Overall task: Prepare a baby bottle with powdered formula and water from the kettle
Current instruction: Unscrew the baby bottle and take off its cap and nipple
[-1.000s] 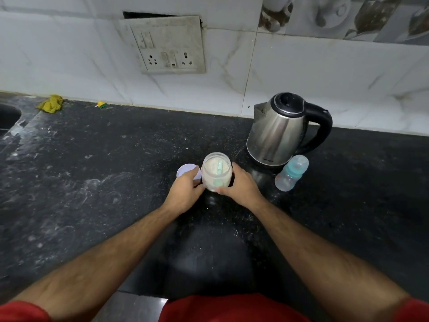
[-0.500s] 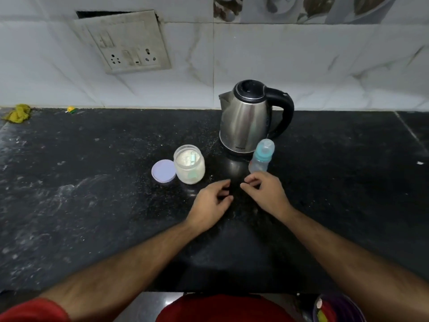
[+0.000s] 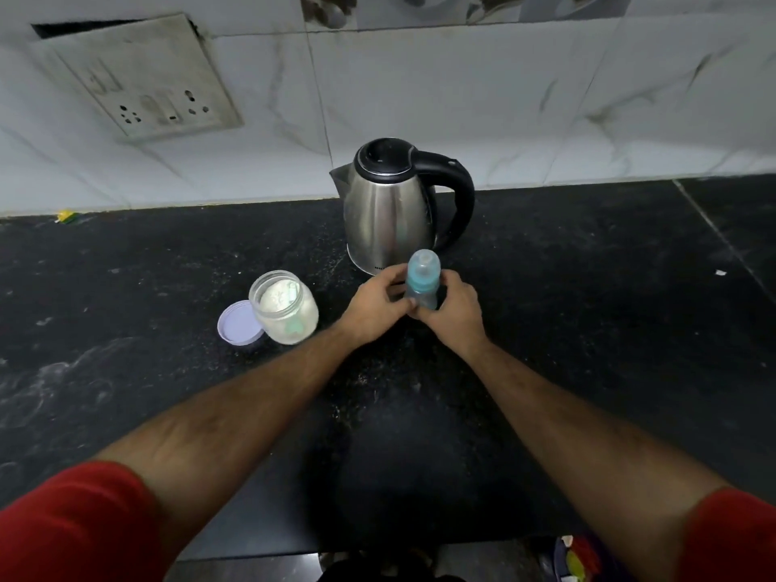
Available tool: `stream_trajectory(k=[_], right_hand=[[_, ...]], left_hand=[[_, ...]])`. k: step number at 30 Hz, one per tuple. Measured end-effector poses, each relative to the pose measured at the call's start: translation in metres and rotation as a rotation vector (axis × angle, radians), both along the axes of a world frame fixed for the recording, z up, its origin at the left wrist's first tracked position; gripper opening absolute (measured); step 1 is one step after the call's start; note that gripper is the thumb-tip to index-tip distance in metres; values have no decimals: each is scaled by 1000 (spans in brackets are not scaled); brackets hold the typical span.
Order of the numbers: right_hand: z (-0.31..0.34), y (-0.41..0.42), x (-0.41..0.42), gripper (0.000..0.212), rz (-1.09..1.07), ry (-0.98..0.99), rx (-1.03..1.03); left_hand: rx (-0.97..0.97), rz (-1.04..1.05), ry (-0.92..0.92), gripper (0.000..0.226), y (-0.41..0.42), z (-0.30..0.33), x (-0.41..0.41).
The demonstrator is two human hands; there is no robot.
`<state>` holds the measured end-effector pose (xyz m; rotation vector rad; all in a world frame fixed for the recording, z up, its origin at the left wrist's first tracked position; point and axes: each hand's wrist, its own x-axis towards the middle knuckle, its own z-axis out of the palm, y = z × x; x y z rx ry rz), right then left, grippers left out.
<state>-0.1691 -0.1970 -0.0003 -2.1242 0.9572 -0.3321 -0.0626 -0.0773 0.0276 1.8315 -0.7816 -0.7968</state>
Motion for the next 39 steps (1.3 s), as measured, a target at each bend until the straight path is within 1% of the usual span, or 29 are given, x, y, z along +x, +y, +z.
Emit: stream_trajectory(k=[2,4,8,11,16,18,20,23,25,28,30,33,35,37,39], right_hand=[[0,-2,0,63,29,-14,-9],[3,-1,-4,56,53,-53,9],[11,4,-21,50,92,-125,132],[15,8,-37,50,128,-176,239],[28,23,-64,47,206,-190,373],[35,33,-74,45,225,-203,444],[44,42,-82,43,254,-231,517],[58,53,-93,35,313,-295,628],[65,58,-99,30,343,-303,665],[70,64,-105,30,341,-274,649],[69,69,-107,29,321,-247,588],[63,81,-108,35,253,-225,484],[60,89,-107,38,201,-215,438],[59,94,-105,39,170,-212,437],[60,95,-105,39,172,-215,440]], left_hand=[[-20,11,19,58,0,1,-3],[-42,44,39,55,2,1,-9],[-85,73,42,53,11,4,-25],[-125,74,55,46,18,9,-35],[-177,9,115,36,34,29,-44],[-235,-3,199,36,39,40,-45],[-271,-61,273,33,41,52,-47],[-277,-163,302,28,45,65,-50],[-301,-172,340,31,50,66,-50],[-335,-103,390,35,55,61,-56],[-350,-42,362,32,57,57,-65],[-367,68,317,32,59,53,-78],[-381,135,329,37,61,50,-84],[-387,150,357,42,63,50,-85],[-378,126,371,41,66,51,-83]])
